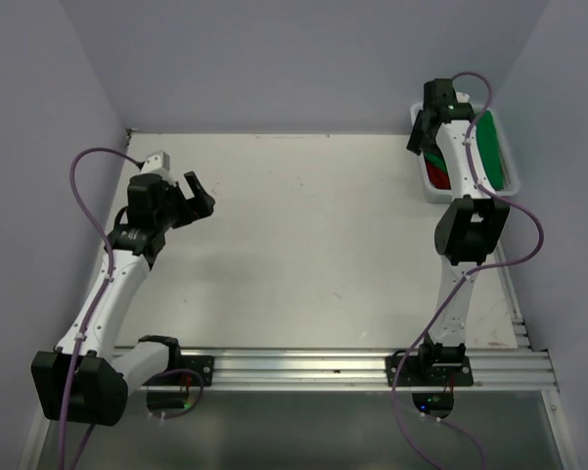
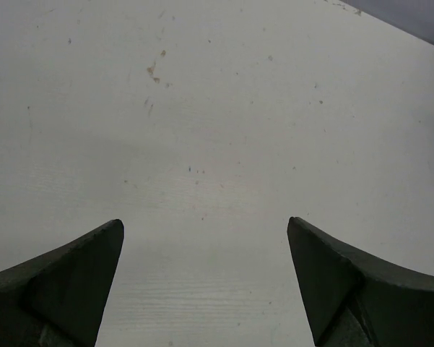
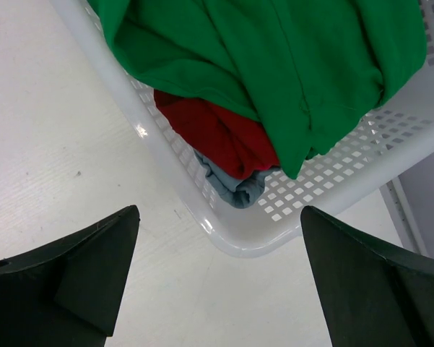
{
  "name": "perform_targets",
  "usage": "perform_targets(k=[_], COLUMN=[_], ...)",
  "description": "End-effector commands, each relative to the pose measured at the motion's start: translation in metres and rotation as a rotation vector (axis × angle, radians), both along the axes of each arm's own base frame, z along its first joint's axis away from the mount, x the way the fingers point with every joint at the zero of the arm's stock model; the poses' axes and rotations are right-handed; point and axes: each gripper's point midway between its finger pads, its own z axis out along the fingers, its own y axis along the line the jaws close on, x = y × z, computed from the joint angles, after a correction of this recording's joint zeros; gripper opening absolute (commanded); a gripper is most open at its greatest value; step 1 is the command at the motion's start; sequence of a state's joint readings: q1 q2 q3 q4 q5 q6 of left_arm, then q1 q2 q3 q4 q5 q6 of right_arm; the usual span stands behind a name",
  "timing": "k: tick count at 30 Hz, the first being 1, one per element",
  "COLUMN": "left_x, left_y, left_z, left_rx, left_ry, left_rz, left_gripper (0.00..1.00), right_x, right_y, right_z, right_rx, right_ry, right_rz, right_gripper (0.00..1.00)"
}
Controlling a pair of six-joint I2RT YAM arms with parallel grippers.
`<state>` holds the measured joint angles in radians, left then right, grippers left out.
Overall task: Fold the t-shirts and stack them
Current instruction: Grab crumpled tshirt from bin with the right arm
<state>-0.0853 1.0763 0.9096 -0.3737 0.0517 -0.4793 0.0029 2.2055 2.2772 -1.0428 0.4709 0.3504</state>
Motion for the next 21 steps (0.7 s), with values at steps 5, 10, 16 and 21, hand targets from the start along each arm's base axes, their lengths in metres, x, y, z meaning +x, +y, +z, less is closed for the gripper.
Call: perform_targets(k=[5,10,16,21], left_x=[0.022,0.024,0.022,0.019], left_y=[-0.012,-0.014,-0.011,-0.016], left_z=[0.032,0.034,0.029,0.023], left_rx=[-0.038,-0.02,-0.001,-0.029], left_ry=[-0.12,-0.157,-0.138,-0.133], left_rz=[-0.056,-0.085,-0.076,-0.094], left_gripper=[1.0,1.0,1.0,1.0], right_x=[0.005,0.003,0.003,0.005], right_y=[0.007,0.003,0.003,-0.006], right_z=[0.037,0.041,0.037,0.041], right_rx=[0.014,-0.011,-0.013,-0.062], right_ry=[-0.093,-0.091,-0.119,-0.125], right_rz=[0.061,0.061,0.06,0.045], right_gripper=[0.99,0.99,0.99,0.99])
